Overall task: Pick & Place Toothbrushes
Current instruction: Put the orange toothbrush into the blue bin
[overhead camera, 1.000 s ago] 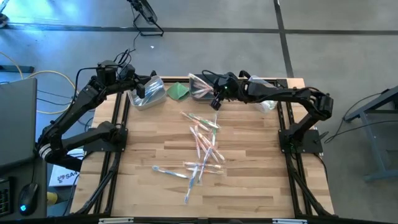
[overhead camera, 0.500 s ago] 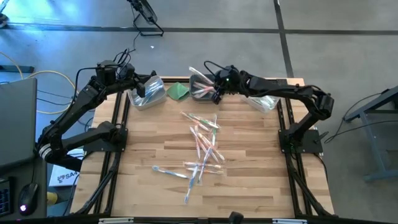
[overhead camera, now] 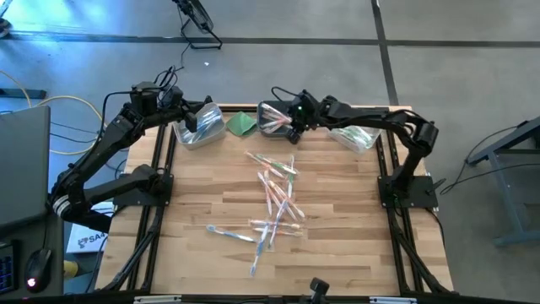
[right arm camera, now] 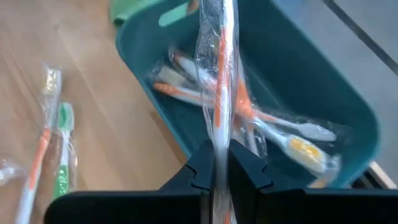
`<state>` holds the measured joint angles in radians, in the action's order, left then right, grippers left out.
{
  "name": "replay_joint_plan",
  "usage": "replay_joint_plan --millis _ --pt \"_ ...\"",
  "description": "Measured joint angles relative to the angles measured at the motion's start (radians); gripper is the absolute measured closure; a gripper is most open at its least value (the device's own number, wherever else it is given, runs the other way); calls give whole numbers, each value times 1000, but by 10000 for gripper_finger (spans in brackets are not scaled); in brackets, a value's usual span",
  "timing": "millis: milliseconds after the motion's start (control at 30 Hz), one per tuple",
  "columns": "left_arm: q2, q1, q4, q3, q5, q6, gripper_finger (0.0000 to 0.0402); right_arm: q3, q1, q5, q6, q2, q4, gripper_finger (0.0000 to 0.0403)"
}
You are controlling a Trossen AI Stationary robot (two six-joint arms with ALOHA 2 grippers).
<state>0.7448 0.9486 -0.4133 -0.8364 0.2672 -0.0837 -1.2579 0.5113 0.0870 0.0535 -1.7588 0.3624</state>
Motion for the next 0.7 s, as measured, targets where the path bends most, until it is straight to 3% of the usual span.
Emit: replay_joint_plan --millis 700 --pt "0 0 -9 0 -26 0 401 0 21 45 -40 -65 -58 367"
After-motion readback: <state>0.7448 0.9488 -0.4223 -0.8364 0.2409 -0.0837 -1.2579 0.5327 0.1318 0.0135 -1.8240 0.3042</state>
